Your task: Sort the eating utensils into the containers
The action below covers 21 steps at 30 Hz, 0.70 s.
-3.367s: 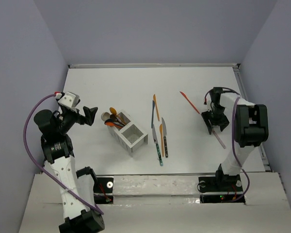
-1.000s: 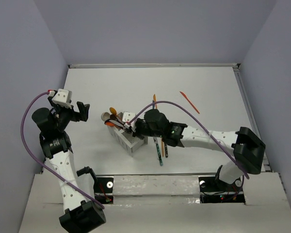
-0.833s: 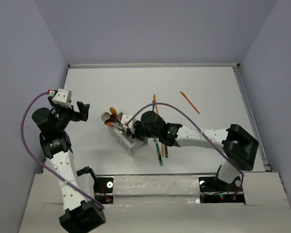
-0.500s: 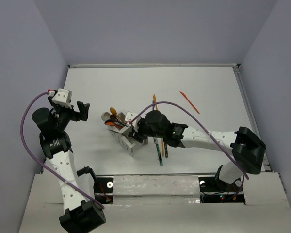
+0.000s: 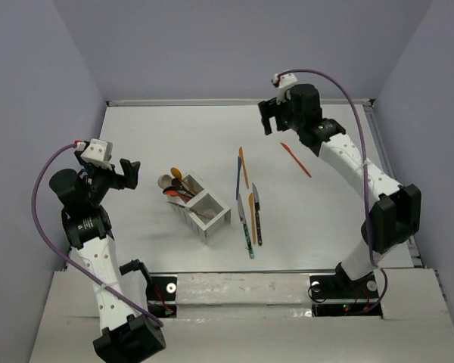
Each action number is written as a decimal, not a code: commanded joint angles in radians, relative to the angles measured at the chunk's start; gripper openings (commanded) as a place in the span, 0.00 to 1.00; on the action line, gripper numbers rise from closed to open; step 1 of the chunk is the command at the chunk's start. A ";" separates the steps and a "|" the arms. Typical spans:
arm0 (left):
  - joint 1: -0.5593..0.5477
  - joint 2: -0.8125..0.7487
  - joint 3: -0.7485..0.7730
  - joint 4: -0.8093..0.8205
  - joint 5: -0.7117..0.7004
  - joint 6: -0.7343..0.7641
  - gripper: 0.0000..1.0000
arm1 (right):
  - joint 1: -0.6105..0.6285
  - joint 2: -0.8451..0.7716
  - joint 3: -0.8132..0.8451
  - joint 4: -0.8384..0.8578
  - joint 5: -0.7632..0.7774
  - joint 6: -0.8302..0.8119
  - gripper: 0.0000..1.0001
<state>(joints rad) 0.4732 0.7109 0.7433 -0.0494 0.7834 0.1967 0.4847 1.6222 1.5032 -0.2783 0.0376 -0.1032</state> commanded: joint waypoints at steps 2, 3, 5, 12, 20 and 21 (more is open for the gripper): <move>0.004 -0.014 -0.010 0.039 0.025 -0.010 0.98 | -0.233 0.226 0.121 -0.346 0.042 0.030 1.00; 0.005 -0.013 -0.010 0.039 0.027 -0.011 0.98 | -0.233 0.246 0.126 -0.351 0.041 0.007 0.99; 0.004 -0.011 -0.010 0.039 0.028 -0.011 0.98 | -0.245 0.295 0.130 -0.370 0.028 -0.062 0.98; 0.005 -0.007 -0.009 0.040 0.027 -0.010 0.98 | -0.299 0.421 0.178 -0.432 -0.103 -0.102 0.89; 0.004 -0.008 -0.009 0.039 0.028 -0.011 0.98 | -0.299 0.582 0.216 -0.444 0.011 -0.116 0.65; 0.005 -0.007 -0.009 0.039 0.028 -0.010 0.98 | -0.299 0.593 0.222 -0.464 0.024 -0.116 0.59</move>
<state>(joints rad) 0.4732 0.7094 0.7425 -0.0486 0.7891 0.1963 0.1909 2.1571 1.6791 -0.6968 -0.0120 -0.1951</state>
